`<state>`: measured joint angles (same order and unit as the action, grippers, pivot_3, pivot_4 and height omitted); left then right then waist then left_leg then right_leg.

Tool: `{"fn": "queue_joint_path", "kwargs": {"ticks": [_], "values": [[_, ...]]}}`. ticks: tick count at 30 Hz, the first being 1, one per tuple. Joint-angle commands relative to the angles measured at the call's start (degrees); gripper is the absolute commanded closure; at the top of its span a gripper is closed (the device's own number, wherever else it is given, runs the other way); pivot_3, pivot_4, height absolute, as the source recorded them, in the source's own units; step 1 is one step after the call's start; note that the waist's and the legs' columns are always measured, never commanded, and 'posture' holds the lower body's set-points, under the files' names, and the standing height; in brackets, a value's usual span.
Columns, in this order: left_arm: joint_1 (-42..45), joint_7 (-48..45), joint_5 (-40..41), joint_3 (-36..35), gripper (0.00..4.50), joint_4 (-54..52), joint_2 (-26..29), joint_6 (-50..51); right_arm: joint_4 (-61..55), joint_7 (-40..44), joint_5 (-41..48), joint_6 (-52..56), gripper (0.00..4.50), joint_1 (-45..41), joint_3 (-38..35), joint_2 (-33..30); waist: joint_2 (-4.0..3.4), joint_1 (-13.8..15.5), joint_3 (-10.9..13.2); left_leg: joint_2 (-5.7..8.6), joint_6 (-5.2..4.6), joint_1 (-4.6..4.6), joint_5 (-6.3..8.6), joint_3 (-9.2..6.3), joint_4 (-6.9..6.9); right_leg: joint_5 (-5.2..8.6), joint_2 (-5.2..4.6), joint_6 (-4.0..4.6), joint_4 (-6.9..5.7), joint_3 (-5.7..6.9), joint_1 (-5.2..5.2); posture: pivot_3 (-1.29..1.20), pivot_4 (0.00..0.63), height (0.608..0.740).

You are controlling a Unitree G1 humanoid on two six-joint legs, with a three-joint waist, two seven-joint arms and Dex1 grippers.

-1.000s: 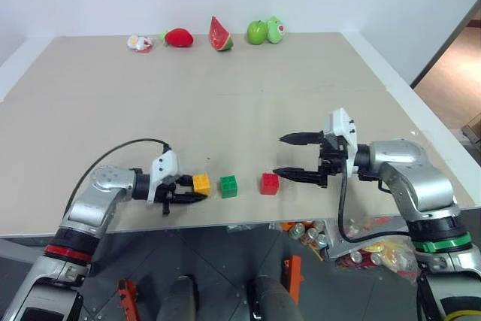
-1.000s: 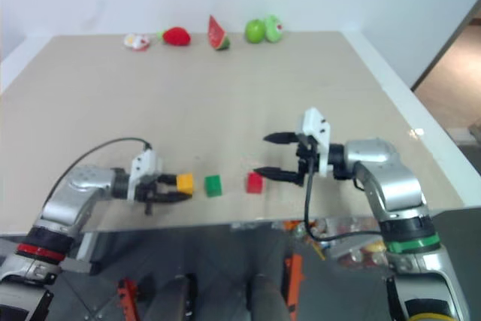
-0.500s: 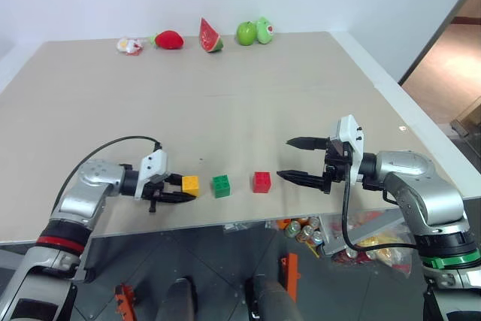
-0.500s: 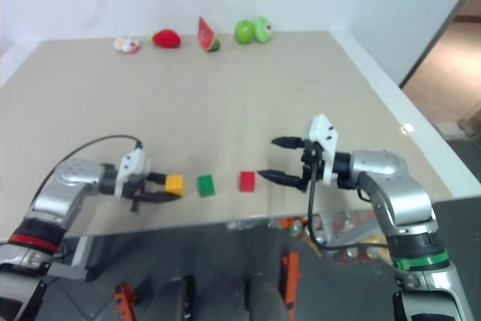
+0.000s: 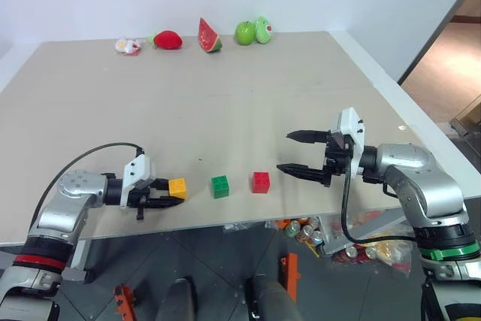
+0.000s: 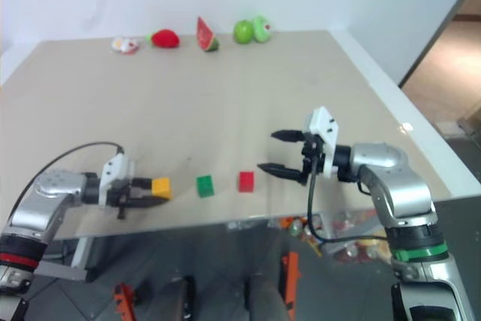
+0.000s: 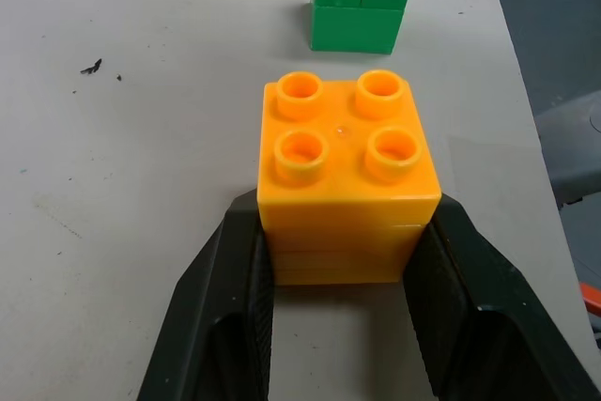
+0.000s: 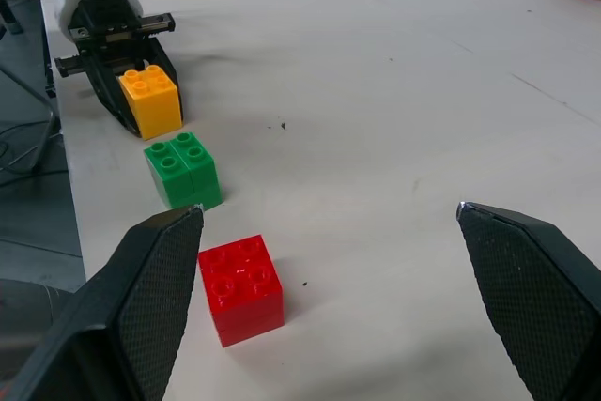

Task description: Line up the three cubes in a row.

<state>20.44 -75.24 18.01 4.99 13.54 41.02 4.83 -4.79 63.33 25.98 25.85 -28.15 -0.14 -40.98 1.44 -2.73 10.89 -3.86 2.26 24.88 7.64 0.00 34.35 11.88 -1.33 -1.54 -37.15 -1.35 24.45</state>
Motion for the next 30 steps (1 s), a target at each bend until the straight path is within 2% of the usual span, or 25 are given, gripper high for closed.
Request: {"fn": "queue_joint_path", "kwargs": {"ticks": [1,4,9,13,17,23,30], "values": [[-0.4,1.8,-0.7,-1.0,1.80,1.3,-0.5,0.5,0.1,0.3,0.0,-1.1,0.00,-1.5,-0.7,0.0,0.00,0.2,0.0,0.00,0.00,0.02,0.00,0.00,0.01,0.00,-0.01,0.00,0.00,0.00,0.01,0.00,0.150,0.740],[-0.4,3.3,-1.5,-1.6,0.79,1.2,-0.6,-0.3,0.6,0.3,-0.2,-1.3,0.00,-1.4,-0.9,-0.1,0.00,0.3,0.0,0.01,0.00,0.05,0.00,0.00,0.07,-0.01,-0.03,-0.02,0.00,0.00,-0.01,0.00,0.150,0.740],[-4.7,2.2,1.4,-4.5,0.79,-3.4,3.4,4.7,2.1,0.5,-0.3,-1.4,0.00,-0.7,-1.9,-1.0,0.02,0.0,0.0,0.01,0.02,0.05,0.01,-0.01,0.11,-0.03,-0.06,-0.02,0.00,0.01,0.01,0.00,0.150,0.740],[-11.0,1.2,5.7,-9.4,0.79,-9.3,9.4,11.9,5.3,2.1,-0.3,-2.0,0.00,0.1,-3.5,-3.5,0.02,-0.2,0.0,-0.01,0.07,-0.07,0.05,0.00,0.01,-0.05,-0.04,0.02,-0.01,-0.01,0.10,0.00,0.150,0.740],[-13.6,2.3,11.3,-16.2,0.79,-10.7,13.2,21.0,9.3,2.5,-0.2,-2.7,0.00,-1.1,-5.1,-5.0,-0.01,0.2,0.0,0.00,-0.03,0.25,0.14,0.02,-0.07,0.05,-0.04,0.10,-0.03,-0.01,0.51,0.00,0.150,0.740],[-10.5,8.7,18.7,-25.4,0.79,-10.9,11.9,30.6,15.4,3.3,-0.5,-3.0,0.00,-4.0,-5.9,-6.0,0.00,0.2,0.0,0.01,-0.03,0.41,0.15,0.05,0.00,0.07,-0.05,0.03,-0.03,-0.02,0.59,0.00,0.150,0.740],[-14.8,14.7,22.3,-28.8,0.79,-17.4,7.3,34.1,18.8,1.4,-1.5,-3.4,0.00,-0.8,-7.0,-5.4,0.01,0.2,0.0,0.02,0.00,0.40,0.19,0.10,0.01,0.10,-0.05,-0.03,-0.02,-0.08,0.56,0.00,0.150,0.740]]}}
